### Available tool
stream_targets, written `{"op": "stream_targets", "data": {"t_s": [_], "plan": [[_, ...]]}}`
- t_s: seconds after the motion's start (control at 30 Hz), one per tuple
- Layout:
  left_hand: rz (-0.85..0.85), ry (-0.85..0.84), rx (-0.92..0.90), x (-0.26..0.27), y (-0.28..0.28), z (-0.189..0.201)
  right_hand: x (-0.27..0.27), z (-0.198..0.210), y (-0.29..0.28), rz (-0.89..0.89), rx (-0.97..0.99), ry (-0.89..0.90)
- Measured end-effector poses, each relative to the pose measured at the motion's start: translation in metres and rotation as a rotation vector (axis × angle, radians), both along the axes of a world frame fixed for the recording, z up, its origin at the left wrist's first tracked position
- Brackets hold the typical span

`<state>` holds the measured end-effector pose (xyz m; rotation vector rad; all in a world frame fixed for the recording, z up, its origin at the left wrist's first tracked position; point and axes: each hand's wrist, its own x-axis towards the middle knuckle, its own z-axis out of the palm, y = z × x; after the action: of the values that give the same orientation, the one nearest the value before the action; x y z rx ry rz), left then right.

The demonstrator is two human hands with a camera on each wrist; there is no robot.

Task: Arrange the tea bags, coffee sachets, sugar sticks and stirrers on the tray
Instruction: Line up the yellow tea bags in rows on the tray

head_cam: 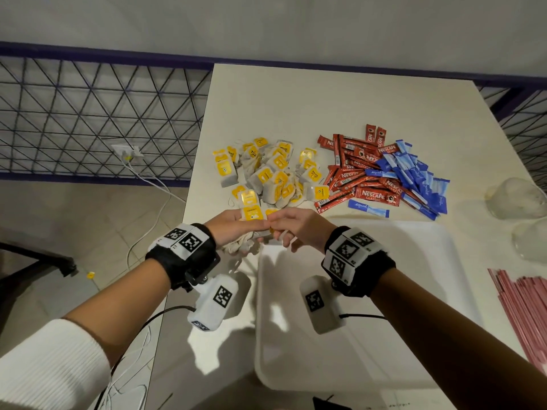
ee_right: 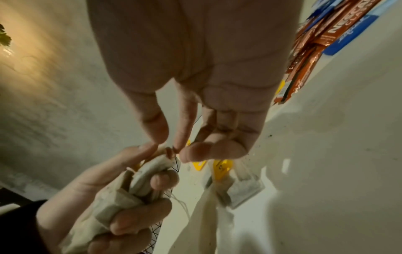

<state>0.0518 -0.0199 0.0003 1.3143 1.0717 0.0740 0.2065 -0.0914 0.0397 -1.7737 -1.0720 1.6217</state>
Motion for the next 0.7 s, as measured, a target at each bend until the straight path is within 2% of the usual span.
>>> {"op": "stream_targets", "data": {"t_s": [0.23,0.33,0.5,0.7], "plan": [[-0.125,0.017,0.127,0.010,-0.019,0.016,0.002,0.000,-0.001,-0.074,0.062,-0.026],[-0.085,-0.006,0.121,0.013,-0.026,0.015,0.007,-0.007,-0.003,-0.093,0.090,-0.053],[-0.033,-0.017,0.113,0.010,-0.039,0.014,0.016,-0.011,-0.006,-0.158,0.044,0.019],[0.010,0.016,0.097,0.005,-0.050,0.007,0.019,-0.017,-0.013,-0.145,0.015,0.056]]}}
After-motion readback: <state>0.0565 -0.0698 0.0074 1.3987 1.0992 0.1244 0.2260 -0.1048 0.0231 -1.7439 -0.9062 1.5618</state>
